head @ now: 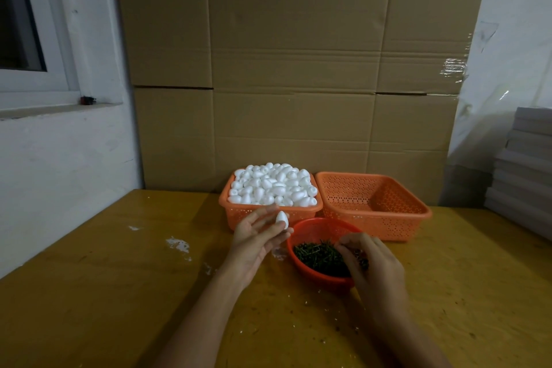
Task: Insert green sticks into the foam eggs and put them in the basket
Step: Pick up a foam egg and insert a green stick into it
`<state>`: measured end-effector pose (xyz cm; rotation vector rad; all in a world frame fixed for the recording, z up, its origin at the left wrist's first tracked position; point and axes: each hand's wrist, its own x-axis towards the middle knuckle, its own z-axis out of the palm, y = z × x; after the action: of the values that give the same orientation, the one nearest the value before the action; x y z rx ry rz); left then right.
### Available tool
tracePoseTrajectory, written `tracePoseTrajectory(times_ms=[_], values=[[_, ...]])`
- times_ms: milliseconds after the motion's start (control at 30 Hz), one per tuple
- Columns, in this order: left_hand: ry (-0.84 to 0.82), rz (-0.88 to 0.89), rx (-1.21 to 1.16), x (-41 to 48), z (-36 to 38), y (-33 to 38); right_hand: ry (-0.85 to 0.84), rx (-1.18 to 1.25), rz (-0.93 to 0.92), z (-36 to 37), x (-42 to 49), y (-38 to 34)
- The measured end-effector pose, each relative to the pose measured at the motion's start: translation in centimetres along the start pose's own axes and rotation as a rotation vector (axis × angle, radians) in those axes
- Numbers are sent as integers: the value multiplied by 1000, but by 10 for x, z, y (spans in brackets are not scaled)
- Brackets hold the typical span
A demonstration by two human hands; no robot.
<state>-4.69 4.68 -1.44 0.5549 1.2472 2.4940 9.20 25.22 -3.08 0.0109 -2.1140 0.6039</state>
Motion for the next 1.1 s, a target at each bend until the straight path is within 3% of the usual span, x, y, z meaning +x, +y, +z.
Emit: tracePoseTrajectory(times_ms=[733,1100], values=[[2,13,-49,0,7,0,24,203,138,-1,3,-1],[-123,-9,-11,-2,15,-2,71,542,287,-1,4,-6]])
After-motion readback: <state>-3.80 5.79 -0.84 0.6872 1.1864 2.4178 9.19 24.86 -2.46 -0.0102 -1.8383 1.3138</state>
